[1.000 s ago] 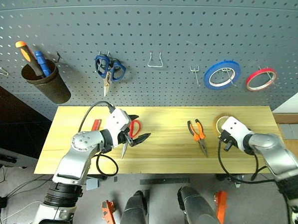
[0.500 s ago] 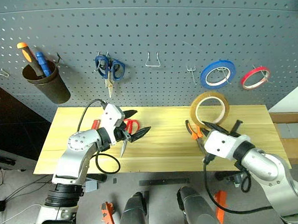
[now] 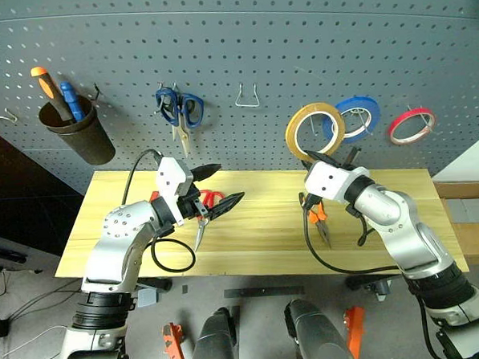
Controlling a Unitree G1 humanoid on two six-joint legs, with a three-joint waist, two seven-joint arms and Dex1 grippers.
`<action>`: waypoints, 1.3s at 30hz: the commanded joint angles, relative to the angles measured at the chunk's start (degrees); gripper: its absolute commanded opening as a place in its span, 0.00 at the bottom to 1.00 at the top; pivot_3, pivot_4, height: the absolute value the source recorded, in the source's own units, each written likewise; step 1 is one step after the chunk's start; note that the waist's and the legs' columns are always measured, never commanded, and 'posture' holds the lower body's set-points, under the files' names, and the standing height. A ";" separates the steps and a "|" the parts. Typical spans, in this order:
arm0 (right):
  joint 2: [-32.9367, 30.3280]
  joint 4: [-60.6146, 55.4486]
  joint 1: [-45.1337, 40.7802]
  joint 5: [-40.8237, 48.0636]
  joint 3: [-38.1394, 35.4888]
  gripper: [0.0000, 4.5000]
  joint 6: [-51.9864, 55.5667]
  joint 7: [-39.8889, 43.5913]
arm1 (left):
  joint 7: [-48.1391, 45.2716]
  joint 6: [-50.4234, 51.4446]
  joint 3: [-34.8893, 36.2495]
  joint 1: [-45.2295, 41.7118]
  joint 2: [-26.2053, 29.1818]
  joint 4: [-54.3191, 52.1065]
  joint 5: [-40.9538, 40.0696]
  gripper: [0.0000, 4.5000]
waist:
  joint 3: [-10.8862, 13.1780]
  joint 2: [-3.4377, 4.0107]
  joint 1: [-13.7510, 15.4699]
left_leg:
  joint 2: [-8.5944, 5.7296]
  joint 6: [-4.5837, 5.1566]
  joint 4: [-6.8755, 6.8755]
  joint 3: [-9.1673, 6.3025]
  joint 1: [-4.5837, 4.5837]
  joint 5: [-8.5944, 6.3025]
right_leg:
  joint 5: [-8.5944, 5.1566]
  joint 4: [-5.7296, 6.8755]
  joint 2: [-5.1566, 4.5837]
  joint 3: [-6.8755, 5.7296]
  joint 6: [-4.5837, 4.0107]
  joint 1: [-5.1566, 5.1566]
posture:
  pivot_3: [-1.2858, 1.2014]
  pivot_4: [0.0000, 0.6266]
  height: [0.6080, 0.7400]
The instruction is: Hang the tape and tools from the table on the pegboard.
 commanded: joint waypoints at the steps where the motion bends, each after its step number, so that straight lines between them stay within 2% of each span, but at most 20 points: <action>1: 0.87 2.51 -2.34 -0.63 0.25 0.03 -3.43 -1.11 | 0.24 -0.64 1.29 -0.29 0.34 -2.65 -0.71 1.00 | 0.00 0.00 0.10 | 0.00 0.00 0.02 0.01 0.00 0.00 | 0.00 0.01 0.00 0.01 0.00 0.00 | 0.46 0.37 1.00; 5: 2.60 5.93 -3.26 -0.71 0.96 0.03 -4.99 -1.28 | 0.59 -1.44 1.13 -0.58 0.34 -1.82 0.14 1.00 | 0.00 0.00 0.10 | 0.01 0.00 0.04 0.00 0.01 0.00 | 0.01 0.09 0.01 0.00 -0.01 -0.01 | 0.46 0.38 1.00; 12: 3.78 1.04 2.66 -0.15 0.38 0.53 -2.13 0.10 | -0.91 -3.72 0.55 -0.18 2.14 0.23 2.47 1.00 | 0.00 0.00 0.18 | 0.00 0.00 0.03 -0.02 0.01 0.00 | 0.00 0.09 0.00 -0.01 -0.01 -0.02 | 0.46 0.37 1.00; 16: 8.78 -7.38 9.39 4.02 -1.85 0.83 9.64 1.98 | -3.99 -8.77 -0.93 0.82 5.72 3.55 6.52 1.00 | -0.04 0.07 0.13 | 0.04 -0.01 0.01 -0.04 0.01 0.01 | 0.00 0.15 0.04 -0.01 -0.01 -0.04 | 0.46 0.37 1.00; 18: 13.58 -10.05 10.89 6.79 -4.05 0.97 19.89 1.59 | -6.06 -9.25 -1.15 1.25 7.46 5.42 7.09 1.00 | -0.04 0.07 0.05 | 0.04 -0.01 0.04 -0.01 0.02 0.01 | 0.00 0.25 0.04 0.04 -0.01 -0.07 | 0.45 0.37 1.00; 20: 17.45 -10.62 10.74 8.95 -6.09 0.99 28.37 0.84 | -8.30 -10.36 -1.70 1.83 9.16 7.01 8.23 1.00 | -0.05 0.07 0.01 | 0.04 -0.04 0.08 -0.01 0.05 0.03 | 0.00 0.38 0.04 0.06 -0.01 -0.08 | 0.45 0.38 1.00; 26: 23.10 -4.44 4.12 10.69 -9.63 0.99 45.70 -3.14 | -12.12 -11.23 -2.81 1.57 10.77 9.67 8.52 1.00 | -0.06 0.08 0.03 | 0.01 -0.05 0.07 0.00 0.12 0.07 | 0.01 0.44 0.05 0.07 -0.04 -0.07 | 0.45 0.39 1.00; 31: 25.77 4.38 0.16 13.24 -14.69 0.99 48.73 -8.13 | -12.47 -11.56 -2.44 0.43 10.22 10.96 8.44 1.00 | -0.06 0.08 0.09 | 0.02 -0.04 -0.03 -0.03 0.06 0.07 | -0.02 0.36 0.04 -0.01 -0.08 -0.12 | 0.45 0.40 1.00; 39: 25.40 14.08 -1.63 16.43 -17.04 0.99 48.13 -11.36 | -12.50 -11.82 -2.40 0.86 9.84 10.79 8.42 1.00 | -0.06 0.08 -0.50 | 0.03 -0.04 -0.03 0.03 0.05 0.06 | -0.01 0.40 0.05 0.06 -0.08 -0.19 | 0.46 0.39 1.00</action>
